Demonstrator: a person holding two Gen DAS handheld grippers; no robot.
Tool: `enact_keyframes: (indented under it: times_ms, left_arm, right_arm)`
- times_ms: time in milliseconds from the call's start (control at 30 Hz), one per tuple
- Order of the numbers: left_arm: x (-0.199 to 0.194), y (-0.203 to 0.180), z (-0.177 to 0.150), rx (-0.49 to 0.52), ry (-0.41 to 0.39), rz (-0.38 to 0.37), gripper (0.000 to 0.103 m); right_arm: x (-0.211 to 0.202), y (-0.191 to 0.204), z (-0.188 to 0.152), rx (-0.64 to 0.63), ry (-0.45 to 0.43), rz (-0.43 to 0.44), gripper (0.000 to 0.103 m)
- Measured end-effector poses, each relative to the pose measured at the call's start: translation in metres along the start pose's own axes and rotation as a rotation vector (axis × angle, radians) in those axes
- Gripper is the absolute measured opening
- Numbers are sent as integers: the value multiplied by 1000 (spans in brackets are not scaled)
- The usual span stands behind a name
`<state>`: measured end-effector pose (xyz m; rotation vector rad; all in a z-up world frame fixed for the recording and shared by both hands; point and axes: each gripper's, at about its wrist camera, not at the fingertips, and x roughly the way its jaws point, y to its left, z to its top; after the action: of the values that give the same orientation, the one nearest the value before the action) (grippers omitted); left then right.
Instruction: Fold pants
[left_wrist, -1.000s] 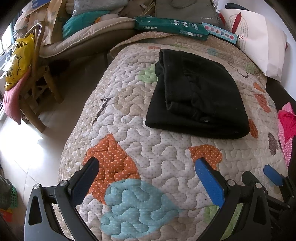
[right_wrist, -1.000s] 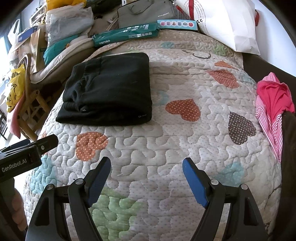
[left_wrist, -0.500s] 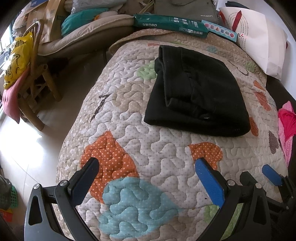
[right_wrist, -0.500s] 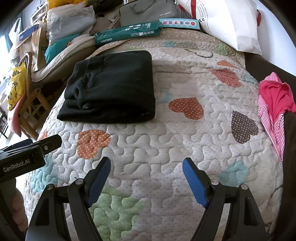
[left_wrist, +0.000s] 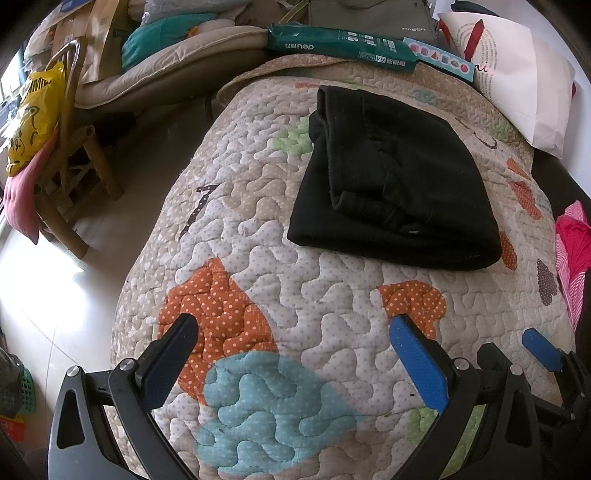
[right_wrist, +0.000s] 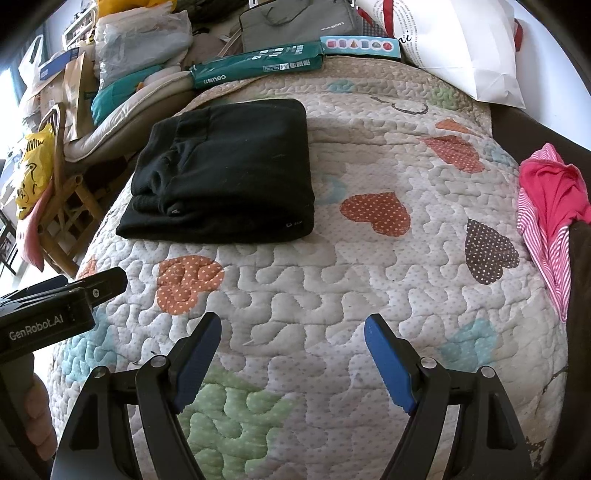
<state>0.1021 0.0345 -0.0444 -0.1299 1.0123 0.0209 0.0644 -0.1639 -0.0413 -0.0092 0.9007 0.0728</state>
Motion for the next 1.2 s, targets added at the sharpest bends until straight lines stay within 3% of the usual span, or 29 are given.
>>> enact_keyframes:
  times_ms: [1200]
  left_arm:
    - [2, -1, -2, 0, 10, -6, 103]
  right_arm:
    - [1, 3, -1, -4, 4, 2, 84]
